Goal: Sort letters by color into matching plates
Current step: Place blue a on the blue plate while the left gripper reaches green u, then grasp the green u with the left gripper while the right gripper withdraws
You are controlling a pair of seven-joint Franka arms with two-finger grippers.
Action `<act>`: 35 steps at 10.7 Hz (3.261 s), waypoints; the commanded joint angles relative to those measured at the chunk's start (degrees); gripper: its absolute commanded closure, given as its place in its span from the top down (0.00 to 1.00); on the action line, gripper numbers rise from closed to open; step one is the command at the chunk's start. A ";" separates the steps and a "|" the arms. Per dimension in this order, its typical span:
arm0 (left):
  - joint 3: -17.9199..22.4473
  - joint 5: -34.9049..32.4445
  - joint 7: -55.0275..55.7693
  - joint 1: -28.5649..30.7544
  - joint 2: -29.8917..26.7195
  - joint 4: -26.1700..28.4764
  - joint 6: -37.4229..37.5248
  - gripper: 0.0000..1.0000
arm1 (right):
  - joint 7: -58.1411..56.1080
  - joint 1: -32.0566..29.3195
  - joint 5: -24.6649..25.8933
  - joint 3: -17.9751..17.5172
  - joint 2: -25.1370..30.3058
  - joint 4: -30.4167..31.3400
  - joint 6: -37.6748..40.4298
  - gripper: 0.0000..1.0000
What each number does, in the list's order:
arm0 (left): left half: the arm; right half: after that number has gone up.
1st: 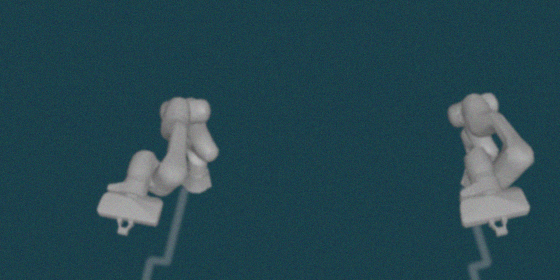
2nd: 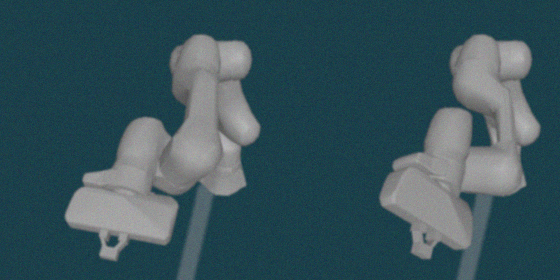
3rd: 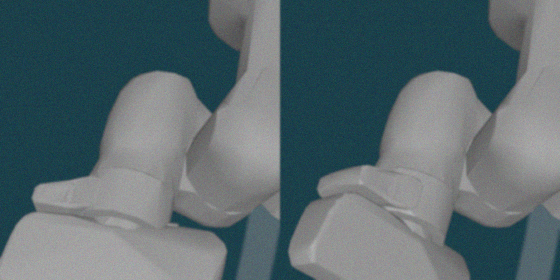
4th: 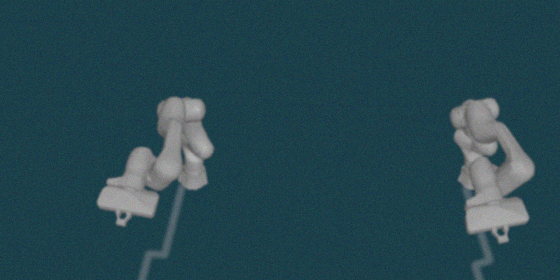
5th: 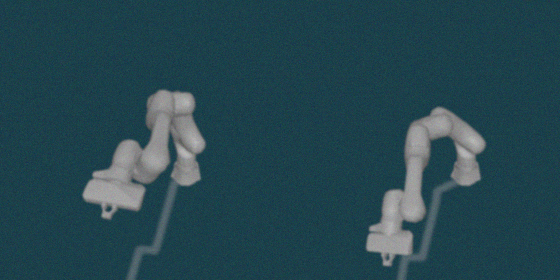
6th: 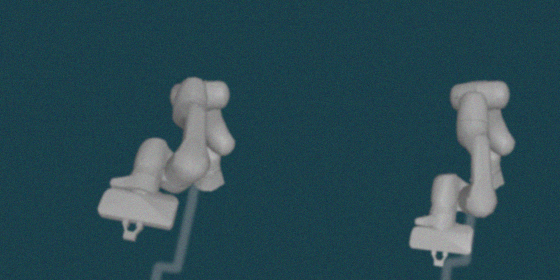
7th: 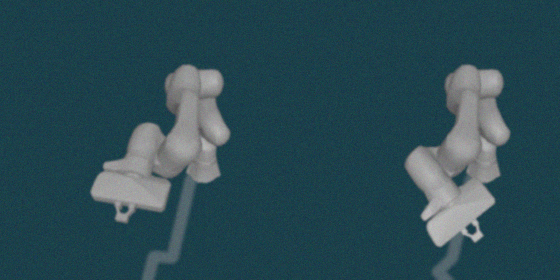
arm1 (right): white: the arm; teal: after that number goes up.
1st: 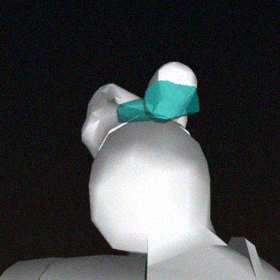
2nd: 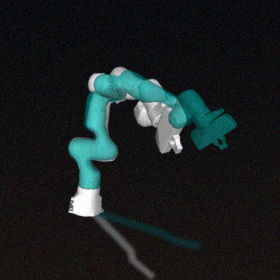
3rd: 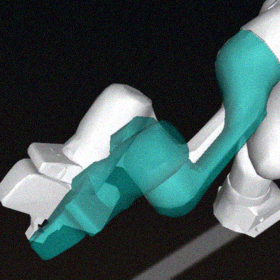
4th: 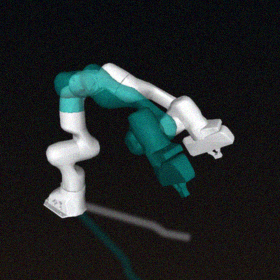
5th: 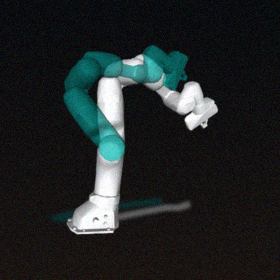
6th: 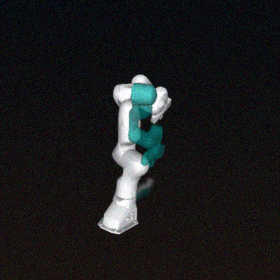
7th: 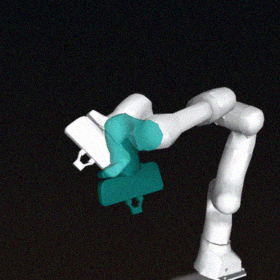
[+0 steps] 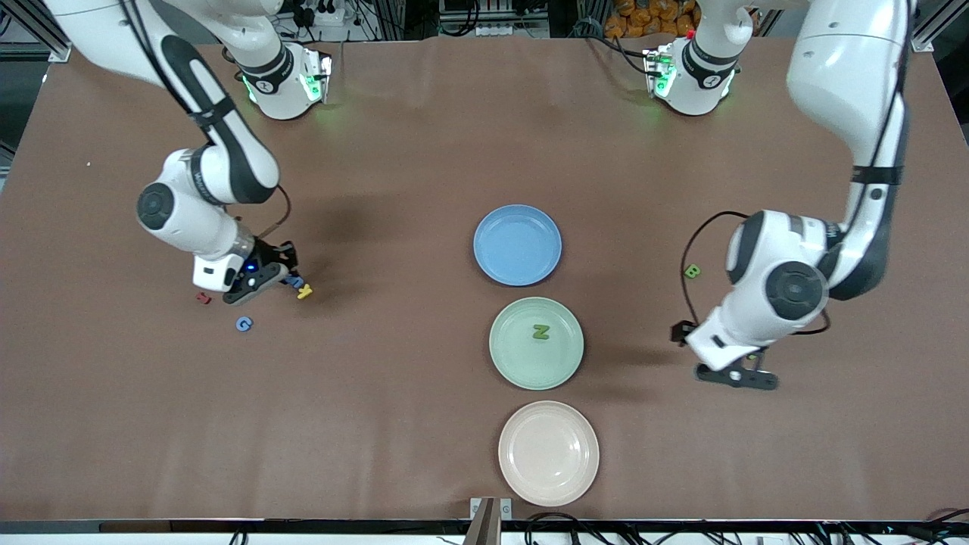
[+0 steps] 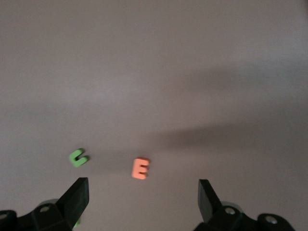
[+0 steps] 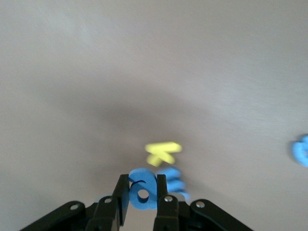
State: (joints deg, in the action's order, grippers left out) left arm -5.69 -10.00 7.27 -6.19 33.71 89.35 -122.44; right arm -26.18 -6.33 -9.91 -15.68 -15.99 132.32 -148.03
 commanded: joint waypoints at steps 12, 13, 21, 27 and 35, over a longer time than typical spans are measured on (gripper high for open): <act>-0.64 0.50 18.39 12.42 5.40 2.49 -7.55 1.00 | 82.04 37.96 2.35 1.44 -17.56 -32.71 11.36 0.21; -0.73 0.77 17.44 13.48 5.48 2.41 -7.55 1.00 | 87.03 39.10 2.43 1.44 -20.37 -36.31 11.27 0.21; -0.90 3.06 16.11 13.40 7.15 6.00 -15.45 1.00 | 93.86 41.66 4.37 2.48 -23.56 -39.69 12.58 1.00; -0.73 2.79 15.93 14.10 7.42 7.59 -15.64 0.98 | 68.50 34.65 4.90 12.15 -18.55 -39.51 23.21 1.00; -0.82 2.79 15.67 13.84 7.68 8.03 -16.60 0.61 | 3.55 15.31 5.07 11.72 -8.72 -25.38 24.89 1.00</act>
State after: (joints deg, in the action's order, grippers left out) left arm -6.39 -7.65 23.72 7.61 41.74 96.48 -137.48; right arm -11.28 12.45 -5.30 -2.82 -31.01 99.29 -122.30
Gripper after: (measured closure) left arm 0.233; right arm 0.000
